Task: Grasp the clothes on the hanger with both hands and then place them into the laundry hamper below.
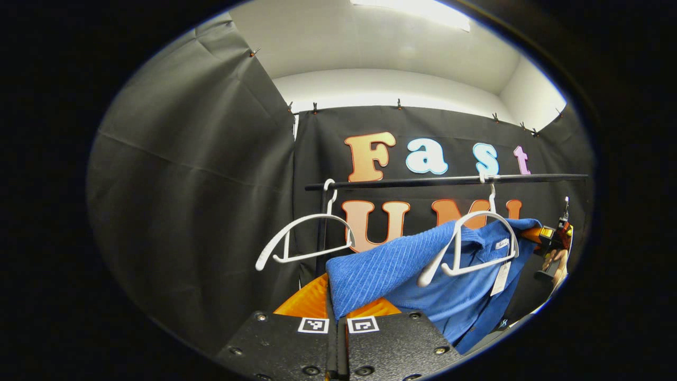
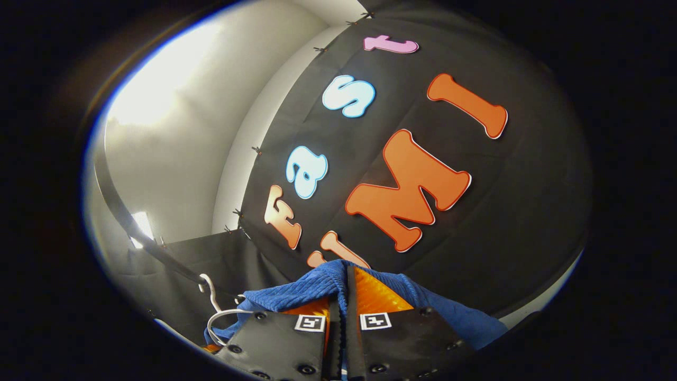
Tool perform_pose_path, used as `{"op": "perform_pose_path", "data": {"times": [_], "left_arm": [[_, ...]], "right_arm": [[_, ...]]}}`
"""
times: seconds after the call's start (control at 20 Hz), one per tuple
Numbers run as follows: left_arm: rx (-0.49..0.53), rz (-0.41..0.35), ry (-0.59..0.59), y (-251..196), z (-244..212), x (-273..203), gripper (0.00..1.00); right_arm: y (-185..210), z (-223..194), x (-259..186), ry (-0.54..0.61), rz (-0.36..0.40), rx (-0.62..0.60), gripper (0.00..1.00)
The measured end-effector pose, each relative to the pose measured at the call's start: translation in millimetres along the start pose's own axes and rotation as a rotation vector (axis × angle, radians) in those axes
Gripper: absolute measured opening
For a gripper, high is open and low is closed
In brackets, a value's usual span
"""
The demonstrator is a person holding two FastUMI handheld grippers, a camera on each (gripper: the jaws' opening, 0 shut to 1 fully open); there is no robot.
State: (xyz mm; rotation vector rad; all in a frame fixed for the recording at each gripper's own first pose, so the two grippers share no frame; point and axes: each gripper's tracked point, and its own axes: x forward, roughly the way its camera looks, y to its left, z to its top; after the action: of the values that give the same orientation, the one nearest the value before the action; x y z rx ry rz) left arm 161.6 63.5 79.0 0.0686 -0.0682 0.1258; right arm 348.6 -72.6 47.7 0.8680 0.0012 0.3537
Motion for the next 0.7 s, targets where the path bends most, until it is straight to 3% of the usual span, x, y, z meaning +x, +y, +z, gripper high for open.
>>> {"op": "perform_pose_path", "data": {"times": [0.25, 0.7], "left_arm": [[-0.014, 0.008, -0.026, 2.4, 6.2, 14.7, 0.0], [-0.035, 0.021, 0.043, 9.4, -28.8, 23.2, 0.0]], "right_arm": [[-12.4, -5.4, -1.5, 0.022, -0.018, 0.009, 0.11], [-38.7, -28.3, -0.4, 0.068, -0.081, -0.056, 0.11]]}}
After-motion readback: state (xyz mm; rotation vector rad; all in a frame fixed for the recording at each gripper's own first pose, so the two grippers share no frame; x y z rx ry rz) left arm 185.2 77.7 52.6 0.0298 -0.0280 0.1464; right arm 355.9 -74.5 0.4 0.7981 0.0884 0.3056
